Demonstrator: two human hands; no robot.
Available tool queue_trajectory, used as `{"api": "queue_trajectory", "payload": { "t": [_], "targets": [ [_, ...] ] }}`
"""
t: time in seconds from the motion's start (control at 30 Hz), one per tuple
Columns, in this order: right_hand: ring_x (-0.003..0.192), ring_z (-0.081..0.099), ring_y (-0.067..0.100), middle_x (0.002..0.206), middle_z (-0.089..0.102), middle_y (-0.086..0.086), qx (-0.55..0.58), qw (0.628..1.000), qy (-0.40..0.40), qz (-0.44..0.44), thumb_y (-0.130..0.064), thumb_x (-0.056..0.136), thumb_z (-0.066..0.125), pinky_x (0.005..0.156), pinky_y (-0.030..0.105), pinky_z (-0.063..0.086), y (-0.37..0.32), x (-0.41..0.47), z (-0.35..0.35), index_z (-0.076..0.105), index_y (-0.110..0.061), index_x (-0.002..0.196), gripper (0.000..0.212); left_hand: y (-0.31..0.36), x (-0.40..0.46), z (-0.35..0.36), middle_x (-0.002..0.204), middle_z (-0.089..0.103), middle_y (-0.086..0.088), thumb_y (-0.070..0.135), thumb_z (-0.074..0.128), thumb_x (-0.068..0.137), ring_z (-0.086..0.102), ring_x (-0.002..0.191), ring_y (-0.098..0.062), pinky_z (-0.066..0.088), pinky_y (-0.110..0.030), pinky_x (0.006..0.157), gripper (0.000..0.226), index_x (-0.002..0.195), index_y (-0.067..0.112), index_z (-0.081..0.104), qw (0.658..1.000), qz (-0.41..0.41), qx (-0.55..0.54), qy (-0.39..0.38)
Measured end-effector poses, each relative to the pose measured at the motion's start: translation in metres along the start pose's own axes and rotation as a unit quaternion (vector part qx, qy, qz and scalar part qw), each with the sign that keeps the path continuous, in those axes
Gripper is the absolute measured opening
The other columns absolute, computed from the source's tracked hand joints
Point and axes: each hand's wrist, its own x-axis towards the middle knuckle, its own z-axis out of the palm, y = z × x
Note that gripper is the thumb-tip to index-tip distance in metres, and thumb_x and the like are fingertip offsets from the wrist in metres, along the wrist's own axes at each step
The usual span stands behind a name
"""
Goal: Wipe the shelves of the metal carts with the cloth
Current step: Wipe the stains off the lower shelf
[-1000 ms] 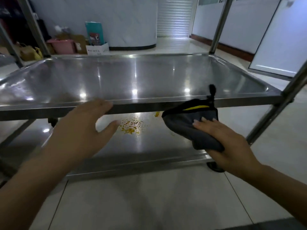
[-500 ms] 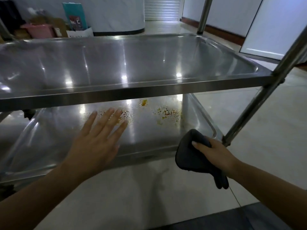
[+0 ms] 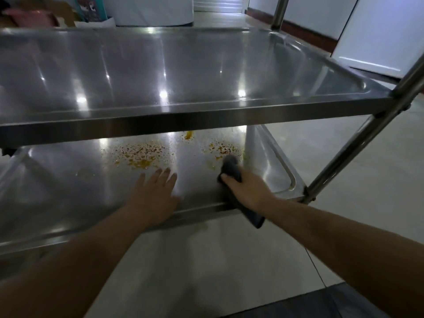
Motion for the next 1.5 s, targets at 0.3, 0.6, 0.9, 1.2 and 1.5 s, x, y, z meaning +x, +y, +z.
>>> {"api": "queue_trajectory", "payload": {
  "t": [0.3, 0.6, 0.9, 1.2, 1.5],
  "targets": [
    [0.147, -0.014, 0.021, 0.161, -0.008, -0.007, -0.242, 0.963, -0.105, -0.053, -0.073, 0.09, 0.017, 0.112, 0.052, -0.016, 0.036, 0.015, 0.098, 0.006, -0.044, 0.15, 0.068, 0.014, -0.005, 0.074, 0.162, -0.007, 0.0, 0.058, 0.007, 0.096, -0.004, 0.148, -0.016, 0.009, -0.049, 0.118, 0.069, 0.153, 0.019, -0.004, 0.998, -0.013, -0.051, -0.044],
    [0.147, -0.012, 0.025, 0.161, -0.009, -0.004, -0.266, 0.943, 0.007, 0.201, -0.075, 0.087, 0.018, 0.112, 0.06, -0.013, 0.13, 0.048, -0.003, 0.001, -0.044, 0.15, 0.072, 0.013, -0.003, 0.094, 0.159, -0.021, -0.005, 0.068, -0.022, 0.077, -0.021, 0.146, -0.02, 0.0, -0.05, 0.118, 0.084, 0.15, 0.026, -0.018, 0.992, -0.038, -0.115, -0.039],
    [0.145, -0.018, 0.032, 0.16, -0.014, 0.003, -0.304, 0.952, -0.03, 0.014, -0.071, 0.09, 0.012, 0.108, 0.062, -0.017, 0.061, 0.09, 0.063, -0.005, -0.039, 0.15, 0.07, 0.012, -0.006, 0.087, 0.158, -0.025, -0.004, 0.069, -0.018, 0.071, -0.025, 0.144, -0.017, -0.003, -0.05, 0.118, 0.092, 0.148, 0.018, -0.021, 0.988, -0.039, -0.131, -0.068],
    [0.148, -0.01, 0.021, 0.161, -0.003, -0.008, -0.319, 0.926, -0.062, -0.191, -0.077, 0.086, 0.015, 0.108, 0.059, -0.018, 0.02, 0.093, 0.11, 0.006, -0.047, 0.149, 0.071, 0.009, 0.003, 0.084, 0.156, -0.029, -0.002, 0.074, -0.018, 0.065, -0.027, 0.143, -0.016, -0.004, -0.05, 0.118, 0.099, 0.149, 0.021, -0.02, 0.982, -0.039, -0.144, -0.115],
    [0.147, -0.013, 0.028, 0.162, -0.007, 0.0, -0.275, 0.954, 0.035, 0.113, -0.076, 0.086, 0.016, 0.107, 0.067, -0.014, 0.1, 0.108, 0.026, 0.002, -0.044, 0.149, 0.072, 0.009, 0.002, 0.087, 0.156, -0.029, 0.001, 0.075, -0.02, 0.065, -0.034, 0.134, -0.006, -0.006, -0.048, 0.117, 0.098, 0.147, 0.024, -0.024, 0.984, -0.037, -0.145, -0.101]
  ]
}}
